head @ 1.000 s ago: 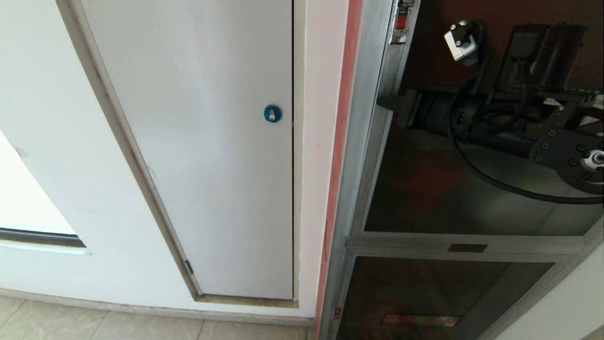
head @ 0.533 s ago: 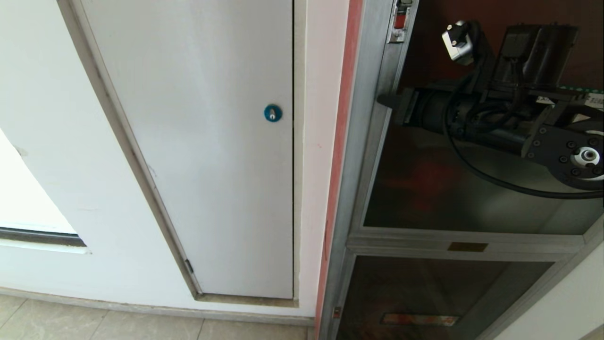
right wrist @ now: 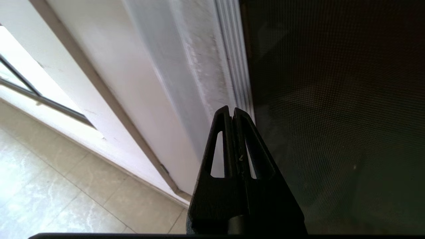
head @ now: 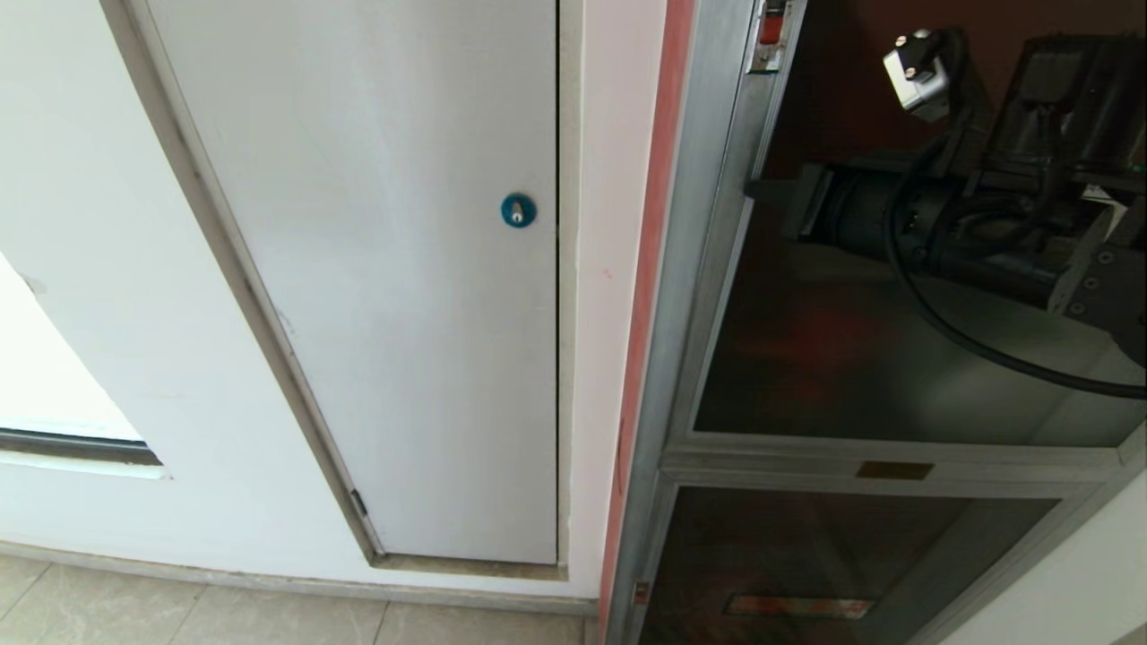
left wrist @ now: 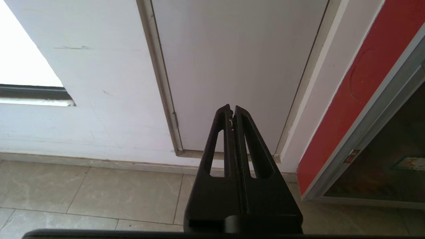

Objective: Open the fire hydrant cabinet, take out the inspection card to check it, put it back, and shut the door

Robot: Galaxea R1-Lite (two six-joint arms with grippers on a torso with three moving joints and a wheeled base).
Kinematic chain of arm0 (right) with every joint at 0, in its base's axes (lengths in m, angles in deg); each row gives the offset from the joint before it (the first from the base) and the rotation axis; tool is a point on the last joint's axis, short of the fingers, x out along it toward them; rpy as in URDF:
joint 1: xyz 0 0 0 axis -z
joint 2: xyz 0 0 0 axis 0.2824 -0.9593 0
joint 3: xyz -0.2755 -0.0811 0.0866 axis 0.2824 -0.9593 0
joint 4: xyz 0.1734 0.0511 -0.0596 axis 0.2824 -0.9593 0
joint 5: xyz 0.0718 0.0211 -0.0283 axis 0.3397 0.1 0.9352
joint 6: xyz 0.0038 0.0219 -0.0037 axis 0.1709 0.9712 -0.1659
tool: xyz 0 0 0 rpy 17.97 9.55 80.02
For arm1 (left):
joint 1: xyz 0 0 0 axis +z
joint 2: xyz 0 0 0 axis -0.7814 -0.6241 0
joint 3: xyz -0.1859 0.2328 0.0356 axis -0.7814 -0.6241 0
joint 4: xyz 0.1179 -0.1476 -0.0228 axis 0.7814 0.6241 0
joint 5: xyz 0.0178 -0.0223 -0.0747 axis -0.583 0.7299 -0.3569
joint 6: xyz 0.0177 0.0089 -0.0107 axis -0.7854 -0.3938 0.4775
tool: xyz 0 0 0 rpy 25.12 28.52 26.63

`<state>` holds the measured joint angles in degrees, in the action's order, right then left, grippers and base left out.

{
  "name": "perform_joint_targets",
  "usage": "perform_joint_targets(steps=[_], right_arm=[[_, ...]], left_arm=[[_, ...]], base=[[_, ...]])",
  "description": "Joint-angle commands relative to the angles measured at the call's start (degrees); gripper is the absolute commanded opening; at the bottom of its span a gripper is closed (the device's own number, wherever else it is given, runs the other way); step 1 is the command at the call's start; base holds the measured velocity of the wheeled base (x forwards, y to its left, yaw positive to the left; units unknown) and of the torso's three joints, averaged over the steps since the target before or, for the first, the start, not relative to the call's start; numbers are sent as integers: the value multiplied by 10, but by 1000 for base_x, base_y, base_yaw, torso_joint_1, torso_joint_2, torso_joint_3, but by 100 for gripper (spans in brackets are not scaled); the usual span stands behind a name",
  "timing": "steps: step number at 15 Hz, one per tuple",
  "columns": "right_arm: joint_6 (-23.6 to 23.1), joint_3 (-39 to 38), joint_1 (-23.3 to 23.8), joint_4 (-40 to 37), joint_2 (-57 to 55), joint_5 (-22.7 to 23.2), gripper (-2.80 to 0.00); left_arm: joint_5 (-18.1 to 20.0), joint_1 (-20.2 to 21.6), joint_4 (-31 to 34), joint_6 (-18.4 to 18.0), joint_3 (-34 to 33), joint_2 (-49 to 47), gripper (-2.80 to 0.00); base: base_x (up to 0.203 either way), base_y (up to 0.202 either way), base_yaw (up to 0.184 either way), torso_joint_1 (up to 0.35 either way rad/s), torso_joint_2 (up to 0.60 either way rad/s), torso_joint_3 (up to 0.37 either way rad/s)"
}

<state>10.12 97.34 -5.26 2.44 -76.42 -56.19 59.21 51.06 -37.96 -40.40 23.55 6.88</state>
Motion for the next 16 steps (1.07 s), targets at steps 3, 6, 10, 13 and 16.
perform_joint_targets(steps=[3,6,10,13,16], right_arm=[[-3,-29,-32,-4,73,5,-280],[-4,-46,-54,-7,112,-16,-280],[-5,-41,-89,-66,151,-88,-280],[-16,-32,-130,-93,162,-171,-280],[-40,-21,-146,-92,162,-199,-280]], left_arm=[[0,0,0,0,0,-1,-280],[0,0,0,0,0,-1,-280],[0,0,0,0,0,-1,-280],[0,0,0,0,0,-1,-280],[0,0,0,0,0,-1,-280]], base=[[0,0,0,0,0,0],[0,0,0,-1,1,14],[0,0,0,0,0,0],[0,0,0,0,0,0],[0,0,0,0,0,0]])
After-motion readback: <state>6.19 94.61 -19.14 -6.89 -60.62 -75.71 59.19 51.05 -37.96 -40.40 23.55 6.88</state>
